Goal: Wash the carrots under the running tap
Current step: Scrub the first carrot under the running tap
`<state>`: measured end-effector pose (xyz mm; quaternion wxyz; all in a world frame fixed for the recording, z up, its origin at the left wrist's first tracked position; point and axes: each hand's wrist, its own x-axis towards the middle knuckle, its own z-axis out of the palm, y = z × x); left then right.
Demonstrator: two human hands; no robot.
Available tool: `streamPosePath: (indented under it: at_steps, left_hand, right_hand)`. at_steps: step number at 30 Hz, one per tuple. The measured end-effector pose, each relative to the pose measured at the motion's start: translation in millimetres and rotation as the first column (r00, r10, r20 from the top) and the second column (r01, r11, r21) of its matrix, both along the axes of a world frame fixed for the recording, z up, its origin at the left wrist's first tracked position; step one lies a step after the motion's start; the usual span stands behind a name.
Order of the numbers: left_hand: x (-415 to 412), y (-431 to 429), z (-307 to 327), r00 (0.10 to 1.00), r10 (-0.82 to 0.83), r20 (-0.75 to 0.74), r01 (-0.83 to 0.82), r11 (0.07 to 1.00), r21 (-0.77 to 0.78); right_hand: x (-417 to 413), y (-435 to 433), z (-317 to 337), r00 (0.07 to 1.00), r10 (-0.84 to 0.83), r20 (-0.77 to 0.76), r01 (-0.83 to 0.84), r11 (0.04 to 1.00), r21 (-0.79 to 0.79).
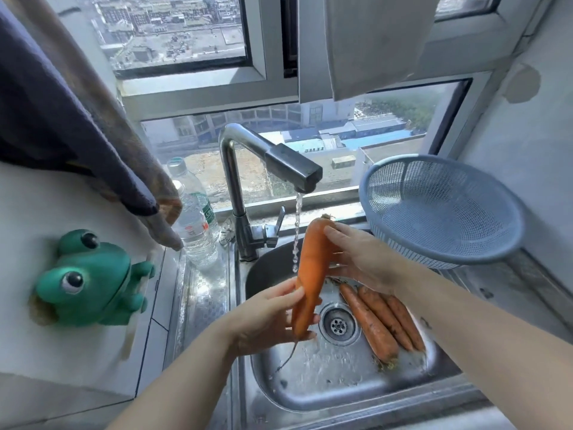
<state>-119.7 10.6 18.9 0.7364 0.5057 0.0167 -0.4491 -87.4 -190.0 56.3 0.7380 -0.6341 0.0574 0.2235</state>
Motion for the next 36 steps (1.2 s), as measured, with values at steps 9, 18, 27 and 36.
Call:
streamPosePath:
  at_steps: [9,18,27,36]
  left_hand:
    - [-8.4,8.9,-7.1,0.998,0.068,-0.001,-0.068,0.995,0.069]
    - [-15.5,22.8,-5.4,0.994,0.106,-0.005,-0.105,0.99,0.099]
    - [-13.8,19.7,-2.9,0.998,0.033,0.044,-0.04,0.984,0.175]
    - [-10.6,12.7,-1.6,0.999,-0.015,0.049,0.006,0.983,0.182]
  right_hand:
    - [3.9,18.7,-14.0,0.982,0.14,0.128,-0.105,0.962,-0.252]
    - [8.9,33.8,-17.6,0.981,0.148,0.127,-0.119,0.97,-0.212]
    - [7.1,22.2,-17.0,0.981,0.13,0.145,-0.09,0.963,-0.253]
    - [8.8,5.1,-10.5,0.979,0.196,0.05,-0.19,0.975,-0.113]
